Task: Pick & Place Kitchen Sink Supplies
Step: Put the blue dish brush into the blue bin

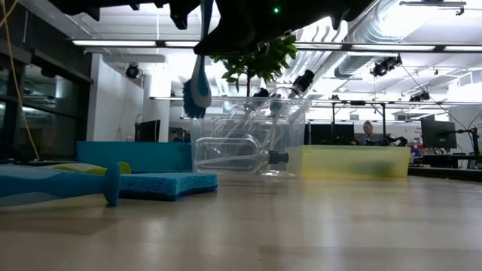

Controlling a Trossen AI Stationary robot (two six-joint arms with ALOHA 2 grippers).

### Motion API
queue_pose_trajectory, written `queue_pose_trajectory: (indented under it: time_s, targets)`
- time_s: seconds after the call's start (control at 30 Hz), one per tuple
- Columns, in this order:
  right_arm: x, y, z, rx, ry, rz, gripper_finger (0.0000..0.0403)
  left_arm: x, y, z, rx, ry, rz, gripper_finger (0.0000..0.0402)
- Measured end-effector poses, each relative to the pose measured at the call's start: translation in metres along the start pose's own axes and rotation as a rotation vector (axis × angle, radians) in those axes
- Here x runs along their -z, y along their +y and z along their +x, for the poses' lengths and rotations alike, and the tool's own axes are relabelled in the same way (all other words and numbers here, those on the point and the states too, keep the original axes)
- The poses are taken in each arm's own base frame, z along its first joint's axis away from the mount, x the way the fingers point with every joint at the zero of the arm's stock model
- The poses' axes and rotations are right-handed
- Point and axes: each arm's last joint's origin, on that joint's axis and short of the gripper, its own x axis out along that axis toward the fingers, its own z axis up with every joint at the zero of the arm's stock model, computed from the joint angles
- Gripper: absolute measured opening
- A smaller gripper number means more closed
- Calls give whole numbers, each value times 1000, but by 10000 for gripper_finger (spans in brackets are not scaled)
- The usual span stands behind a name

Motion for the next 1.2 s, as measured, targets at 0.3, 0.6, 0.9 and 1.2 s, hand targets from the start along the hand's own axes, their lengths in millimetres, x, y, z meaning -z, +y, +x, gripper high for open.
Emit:
queue_pose_trajectory:
  time_s: [0.3, 0.6, 0.9, 1.2]
  targets:
    - [0, 1, 0, -12, 2, 11, 38, 1, 0, 0, -9, 5, -1, 116]
    - [1, 1, 0, -13, 14, 14, 38, 1, 1, 0, -35, 7, 21, 79]
    - [2, 4, -2, -2, 24, 7, 38, 1, 1, 0, -27, 9, 21, 79]
    - [1, 9, -5, 50, 37, 5, 157, 1, 1, 0, -18, 8, 18, 79]
